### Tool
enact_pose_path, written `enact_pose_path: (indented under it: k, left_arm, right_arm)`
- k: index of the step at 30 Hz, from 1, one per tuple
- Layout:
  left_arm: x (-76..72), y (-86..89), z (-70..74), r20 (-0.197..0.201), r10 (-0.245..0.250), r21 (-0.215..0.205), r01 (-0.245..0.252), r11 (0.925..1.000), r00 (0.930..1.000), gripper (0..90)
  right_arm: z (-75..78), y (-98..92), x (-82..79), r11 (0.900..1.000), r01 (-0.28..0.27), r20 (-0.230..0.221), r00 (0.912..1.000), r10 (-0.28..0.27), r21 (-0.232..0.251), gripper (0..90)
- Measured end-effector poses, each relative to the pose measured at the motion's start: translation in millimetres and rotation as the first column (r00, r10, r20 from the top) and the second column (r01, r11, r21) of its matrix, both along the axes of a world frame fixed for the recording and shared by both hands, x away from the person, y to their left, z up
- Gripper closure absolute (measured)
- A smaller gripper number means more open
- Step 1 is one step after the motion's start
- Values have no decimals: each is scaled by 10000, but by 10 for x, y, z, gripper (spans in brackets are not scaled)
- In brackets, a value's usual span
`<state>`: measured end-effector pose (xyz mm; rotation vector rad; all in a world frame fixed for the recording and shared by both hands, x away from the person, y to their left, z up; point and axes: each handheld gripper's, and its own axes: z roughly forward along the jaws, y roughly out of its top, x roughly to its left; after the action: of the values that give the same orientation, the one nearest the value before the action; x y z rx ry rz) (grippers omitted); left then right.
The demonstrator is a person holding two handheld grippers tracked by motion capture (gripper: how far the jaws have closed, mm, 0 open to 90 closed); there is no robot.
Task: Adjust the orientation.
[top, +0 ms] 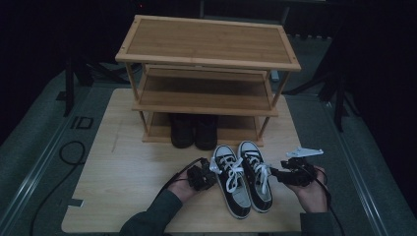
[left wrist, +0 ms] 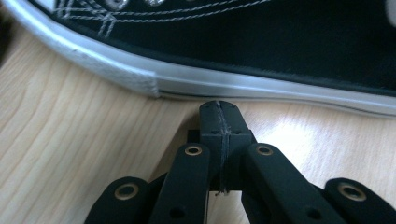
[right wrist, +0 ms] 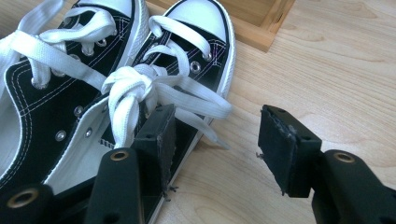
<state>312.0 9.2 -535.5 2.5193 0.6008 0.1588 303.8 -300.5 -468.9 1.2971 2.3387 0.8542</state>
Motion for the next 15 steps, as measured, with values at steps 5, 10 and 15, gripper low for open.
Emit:
enact_pose_path:
  k: [5, 10, 15]
  left_arm:
    - [-19, -21, 4, 14, -96, 66, 96, 9999, 10000, 900]
    - [-62, -49, 6, 33, -280, 106, 280, 9996, 9996, 900]
    - [-107, -73, 14, 73, -503, 74, 503, 9987, 9987, 900]
  right_arm:
    - [-2, -12, -8, 10000, 37, -7, 10000, -37, -8, 459]
    - [-5, -11, -8, 10000, 60, 11, 10000, -60, 17, 458]
    - [-16, -5, -8, 10000, 67, 16, 10000, -67, 27, 459]
